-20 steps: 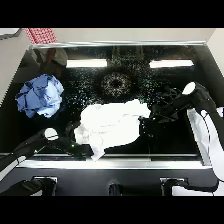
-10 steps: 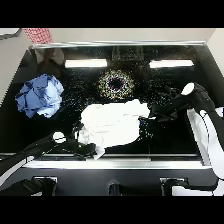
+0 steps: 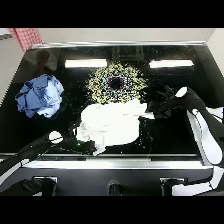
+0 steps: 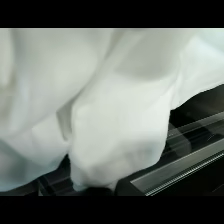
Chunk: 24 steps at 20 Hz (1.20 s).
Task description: Fold the shirts.
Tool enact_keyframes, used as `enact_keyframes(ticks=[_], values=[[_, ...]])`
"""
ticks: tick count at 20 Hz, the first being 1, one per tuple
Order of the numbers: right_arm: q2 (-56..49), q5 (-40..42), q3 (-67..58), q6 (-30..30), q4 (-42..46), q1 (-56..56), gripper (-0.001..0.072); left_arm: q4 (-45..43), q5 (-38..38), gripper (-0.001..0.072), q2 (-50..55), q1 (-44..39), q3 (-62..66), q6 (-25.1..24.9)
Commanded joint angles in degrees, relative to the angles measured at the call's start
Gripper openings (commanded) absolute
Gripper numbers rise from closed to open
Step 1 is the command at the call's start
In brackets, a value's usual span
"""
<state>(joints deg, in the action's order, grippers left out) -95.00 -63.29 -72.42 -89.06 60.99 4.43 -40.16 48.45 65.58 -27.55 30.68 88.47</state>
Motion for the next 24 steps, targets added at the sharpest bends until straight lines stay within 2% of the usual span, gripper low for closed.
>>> enact_keyframes(ticks=[1,2,3,4,7,9,12,15,17,20,24], values=[[-2.47,3.87,0.0,0.83,-4.96,-1.27,0.066,0.11,-0.11,0.0031,-1.07,-0.02,0.04,-0.02],[-2.82,3.78,0.0,0.85,-4.83,-1.95,0.0545,0.11,-0.11,0.0031,-1.22,0.0,0.07,-0.07],[-2.82,3.8,-0.04,1.31,-4.74,-2.36,0.0179,0.11,-0.09,0.0031,-1.49,0.0,0.22,-0.87],[-2.62,3.63,-0.31,1.46,-5.11,-2.36,0.0039,-0.24,-0.04,0.0031,-1.95,0.09,0.76,-2.01],[1.57,1.4,-3.61,6.82,-4.42,-2.05,0.0039,-6.38,2.32,0.0029,-5.57,2.8,6.34,-1.9],[7.82,2.4,-8.33,8.28,-2.03,-2.05,0.0039,-13.22,6.14,0.0029,-9.92,8.17,15.65,-0.94],[20.06,12.04,-18.14,8.28,3.06,-2.05,0.004,-19.93,6.05,0.0029,-15.76,21.07,38.4,1.14],[31.89,23.67,-25.27,7.91,9.7,-2.05,0.004,-19.87,2.12,0.0029,-16.37,34.93,63.32,2.4],[38.51,25.79,-26.86,5.4,13.62,-2.08,0.004,-19.82,0.46,0.003,-16.41,41.03,74.97,3.43],[45.53,23.63,-26.84,3.54,14.69,-2.08,0.004,-19.39,0.52,0.003,-16.52,41.99,83.34,3.5],[50.6,23.85,-26.86,3.06,16.94,-2.08,0.004,-19.39,-2.58,0.003,-16.87,42.01,84.91,3.54]])
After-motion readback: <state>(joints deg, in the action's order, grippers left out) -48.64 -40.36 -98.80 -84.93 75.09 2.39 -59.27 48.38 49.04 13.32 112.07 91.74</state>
